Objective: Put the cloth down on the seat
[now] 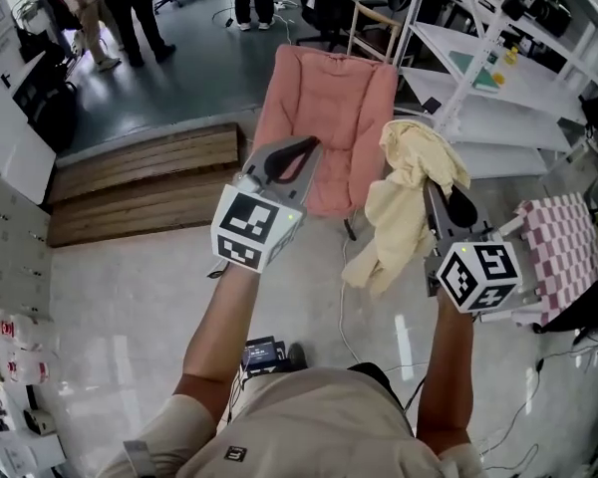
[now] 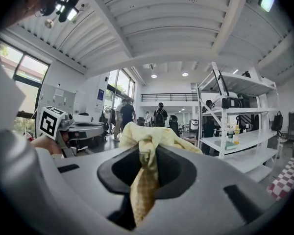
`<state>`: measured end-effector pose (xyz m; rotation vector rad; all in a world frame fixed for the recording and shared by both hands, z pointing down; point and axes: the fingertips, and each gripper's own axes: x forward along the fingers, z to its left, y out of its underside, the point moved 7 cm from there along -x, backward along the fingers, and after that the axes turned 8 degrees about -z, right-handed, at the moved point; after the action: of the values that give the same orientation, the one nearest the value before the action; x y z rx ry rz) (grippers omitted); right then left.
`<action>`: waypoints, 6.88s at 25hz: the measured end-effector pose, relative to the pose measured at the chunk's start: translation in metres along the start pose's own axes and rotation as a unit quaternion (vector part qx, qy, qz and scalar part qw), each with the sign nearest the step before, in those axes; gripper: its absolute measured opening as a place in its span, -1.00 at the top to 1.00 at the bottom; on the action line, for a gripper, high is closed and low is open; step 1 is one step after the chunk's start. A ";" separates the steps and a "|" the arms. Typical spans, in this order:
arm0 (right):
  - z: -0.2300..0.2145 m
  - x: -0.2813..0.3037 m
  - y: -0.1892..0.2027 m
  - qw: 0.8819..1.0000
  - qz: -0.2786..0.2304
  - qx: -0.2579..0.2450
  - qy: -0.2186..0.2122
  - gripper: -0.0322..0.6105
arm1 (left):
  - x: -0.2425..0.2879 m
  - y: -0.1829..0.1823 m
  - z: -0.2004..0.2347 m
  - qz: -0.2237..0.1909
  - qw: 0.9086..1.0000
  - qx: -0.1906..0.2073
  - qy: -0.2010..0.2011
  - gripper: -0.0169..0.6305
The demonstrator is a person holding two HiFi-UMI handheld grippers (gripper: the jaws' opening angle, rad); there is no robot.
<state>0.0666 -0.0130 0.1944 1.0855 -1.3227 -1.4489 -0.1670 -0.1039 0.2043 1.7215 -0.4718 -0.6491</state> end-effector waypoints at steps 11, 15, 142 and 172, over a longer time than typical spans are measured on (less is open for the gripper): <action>-0.013 0.065 -0.025 0.999 -0.033 -0.005 -0.028 0.71 | 0.018 -0.012 0.039 -0.013 0.999 0.031 -0.023 0.90; -0.020 0.102 -0.024 0.998 -0.047 0.000 -0.048 0.71 | 0.028 -0.006 0.060 -0.003 0.998 0.039 -0.041 0.90; -0.331 0.499 0.287 0.998 0.045 0.035 -0.025 0.92 | 0.394 0.325 0.236 0.133 0.989 0.010 -0.069 0.91; -0.113 0.252 0.043 0.982 0.020 -0.040 -0.183 0.93 | 0.119 0.059 0.124 0.020 0.988 0.089 -0.125 0.91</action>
<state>0.1167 -0.2871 0.2199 0.7566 -1.5130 -1.7118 -0.1541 -0.2847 0.2204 1.8010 -0.7585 -0.8192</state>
